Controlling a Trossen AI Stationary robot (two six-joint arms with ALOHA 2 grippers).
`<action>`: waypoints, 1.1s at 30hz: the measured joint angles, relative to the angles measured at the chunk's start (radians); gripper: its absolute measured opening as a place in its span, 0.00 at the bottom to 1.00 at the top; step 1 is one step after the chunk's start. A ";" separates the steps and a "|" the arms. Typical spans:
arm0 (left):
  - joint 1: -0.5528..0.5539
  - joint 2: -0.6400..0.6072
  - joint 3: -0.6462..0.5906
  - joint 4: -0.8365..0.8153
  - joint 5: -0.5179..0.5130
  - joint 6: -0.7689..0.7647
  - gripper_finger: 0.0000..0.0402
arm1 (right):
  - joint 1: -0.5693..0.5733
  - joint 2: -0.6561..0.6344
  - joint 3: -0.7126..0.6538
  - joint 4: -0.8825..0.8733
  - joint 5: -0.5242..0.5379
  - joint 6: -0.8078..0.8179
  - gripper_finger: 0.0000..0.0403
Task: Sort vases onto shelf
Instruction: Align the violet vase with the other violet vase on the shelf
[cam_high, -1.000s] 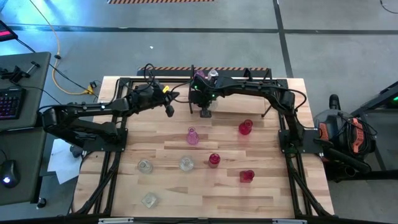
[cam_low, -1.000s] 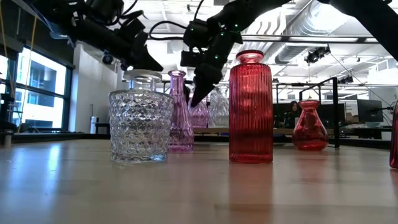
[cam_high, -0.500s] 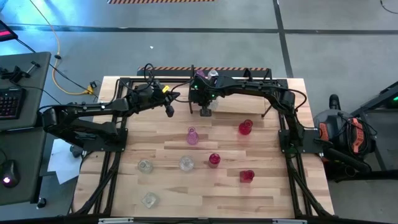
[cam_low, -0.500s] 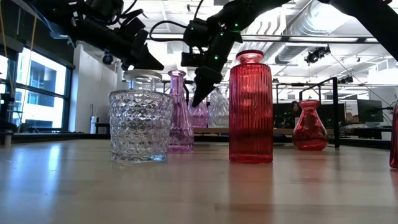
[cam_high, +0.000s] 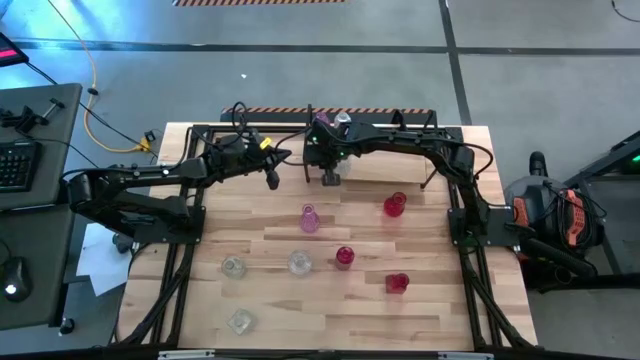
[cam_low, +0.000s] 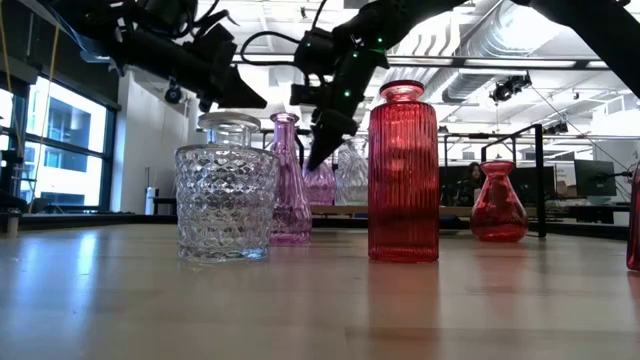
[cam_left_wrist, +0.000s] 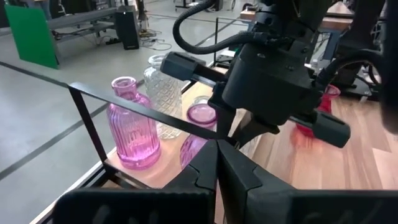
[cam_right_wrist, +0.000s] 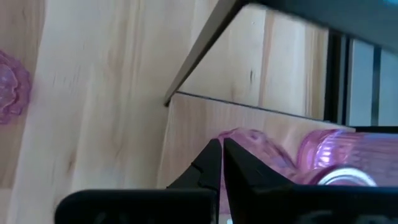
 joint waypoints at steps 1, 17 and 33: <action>0.000 0.000 0.000 0.003 0.000 -0.001 0.00 | 0.000 0.000 0.000 0.004 0.000 -0.004 0.00; 0.000 0.000 0.000 0.004 0.000 0.000 0.00 | 0.013 0.000 0.000 -0.035 -0.044 0.020 0.00; -0.016 0.000 0.000 0.025 0.030 -0.008 0.00 | 0.030 0.000 0.000 -0.045 0.073 0.008 0.00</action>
